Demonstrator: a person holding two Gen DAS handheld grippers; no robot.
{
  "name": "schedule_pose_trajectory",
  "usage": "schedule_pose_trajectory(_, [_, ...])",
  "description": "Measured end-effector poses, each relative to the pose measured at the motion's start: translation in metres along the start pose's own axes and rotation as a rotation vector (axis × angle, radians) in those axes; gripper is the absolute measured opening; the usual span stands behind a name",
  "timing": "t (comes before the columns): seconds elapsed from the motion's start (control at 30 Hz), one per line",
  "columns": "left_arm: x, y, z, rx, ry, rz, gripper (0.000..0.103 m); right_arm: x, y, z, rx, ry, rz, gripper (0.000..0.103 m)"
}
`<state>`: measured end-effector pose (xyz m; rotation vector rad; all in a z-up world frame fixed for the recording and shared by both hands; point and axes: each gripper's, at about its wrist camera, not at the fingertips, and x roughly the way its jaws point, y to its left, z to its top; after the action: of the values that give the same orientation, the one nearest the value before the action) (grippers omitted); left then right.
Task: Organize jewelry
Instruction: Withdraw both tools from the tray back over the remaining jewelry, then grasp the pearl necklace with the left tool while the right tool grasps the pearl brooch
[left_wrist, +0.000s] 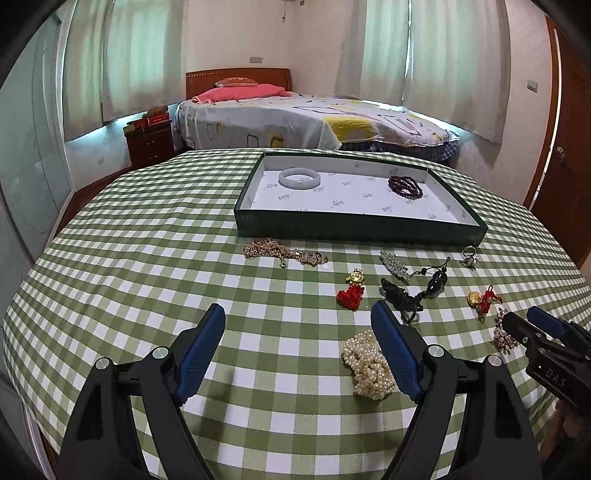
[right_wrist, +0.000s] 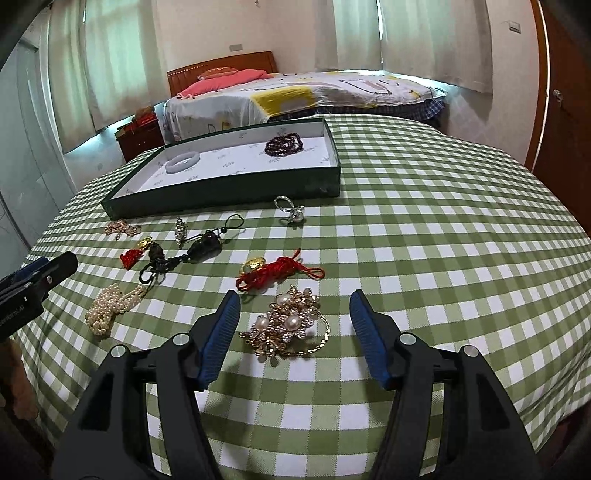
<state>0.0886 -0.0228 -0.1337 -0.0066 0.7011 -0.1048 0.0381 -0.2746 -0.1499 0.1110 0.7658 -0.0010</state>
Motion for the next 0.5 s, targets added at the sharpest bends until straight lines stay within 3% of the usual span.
schedule_pose_trajectory(0.37, [0.004, -0.003, -0.003, 0.004, 0.017, -0.002, 0.078, 0.009, 0.013, -0.004, -0.057, 0.032, 0.023, 0.027])
schedule_pose_trajectory(0.5, [0.006, -0.004, -0.004, 0.000, 0.030, -0.012, 0.078, 0.005, 0.013, -0.004, -0.059, 0.016, 0.029, 0.022])
